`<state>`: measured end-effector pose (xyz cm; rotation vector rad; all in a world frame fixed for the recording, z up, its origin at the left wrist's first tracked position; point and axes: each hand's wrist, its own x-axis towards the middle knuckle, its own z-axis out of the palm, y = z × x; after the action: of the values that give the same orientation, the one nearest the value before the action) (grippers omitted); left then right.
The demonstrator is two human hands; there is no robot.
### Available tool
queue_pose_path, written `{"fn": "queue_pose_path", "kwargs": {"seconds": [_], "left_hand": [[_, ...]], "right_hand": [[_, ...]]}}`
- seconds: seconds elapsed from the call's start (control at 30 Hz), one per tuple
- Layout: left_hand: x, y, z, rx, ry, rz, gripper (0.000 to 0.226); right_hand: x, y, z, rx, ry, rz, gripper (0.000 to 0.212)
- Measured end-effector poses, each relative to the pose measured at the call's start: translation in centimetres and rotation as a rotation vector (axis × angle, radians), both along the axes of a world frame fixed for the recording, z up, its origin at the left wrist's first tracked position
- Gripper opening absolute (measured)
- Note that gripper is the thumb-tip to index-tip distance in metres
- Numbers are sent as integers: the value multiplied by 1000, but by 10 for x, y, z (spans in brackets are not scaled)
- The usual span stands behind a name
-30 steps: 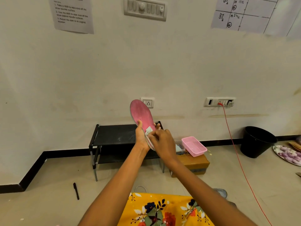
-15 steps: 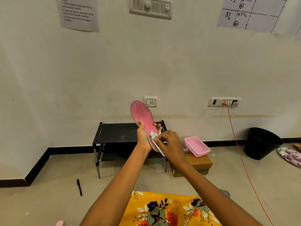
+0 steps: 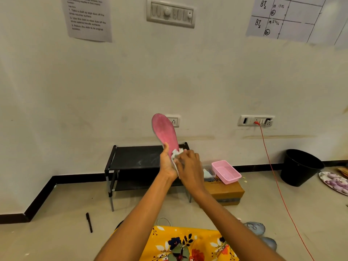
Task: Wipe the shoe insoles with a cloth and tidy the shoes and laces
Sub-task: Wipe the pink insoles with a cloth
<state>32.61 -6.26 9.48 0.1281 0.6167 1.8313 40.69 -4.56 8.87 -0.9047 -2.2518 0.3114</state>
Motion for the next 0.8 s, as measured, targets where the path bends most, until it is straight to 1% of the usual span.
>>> {"fn": "queue_pose_path", "kwargs": {"seconds": [0.07, 0.1, 0.2, 0.23, 0.27, 0.33, 0.4, 0.47, 0.57, 0.6, 0.7, 0.73, 0.8], "left_hand": [[-5, -3, -2, -2, -22, -12, 58], [-4, -4, -3, 6, -42, -16, 57], [8, 1, -2, 36, -26, 20, 60], [11, 2, -1, 37, -15, 25, 61], [11, 2, -1, 28, -15, 23, 60], [3, 3, -4, 5, -41, 9, 59], [-2, 4, -8, -6, -80, -16, 58], [2, 4, -9, 13, -81, -10, 57], [13, 6, -3, 21, 27, 27, 55], [13, 6, -1, 19, 31, 30, 55], [3, 7, -3, -2, -74, 23, 56], [3, 7, -4, 2, -97, 19, 55], [8, 9, -6, 20, -76, 35, 52]], "right_hand": [[7, 0, -4, 72, -33, 55, 23], [9, 4, -4, 96, -53, 34, 22], [11, 21, 3, 40, -66, -140, 24], [11, 21, 5, 19, -52, -165, 24], [10, 17, 5, 16, -31, -143, 24], [10, 2, 1, 70, -7, -28, 22], [16, -4, -4, 118, -39, 42, 22], [17, 11, 1, 76, -75, -33, 23], [16, 26, 9, -44, -40, -207, 24], [15, 22, 9, -37, -40, -194, 24], [17, 0, -2, 126, -28, -14, 19], [20, 1, -5, 153, -29, -10, 18], [22, 15, -2, 67, -37, -121, 22]]}}
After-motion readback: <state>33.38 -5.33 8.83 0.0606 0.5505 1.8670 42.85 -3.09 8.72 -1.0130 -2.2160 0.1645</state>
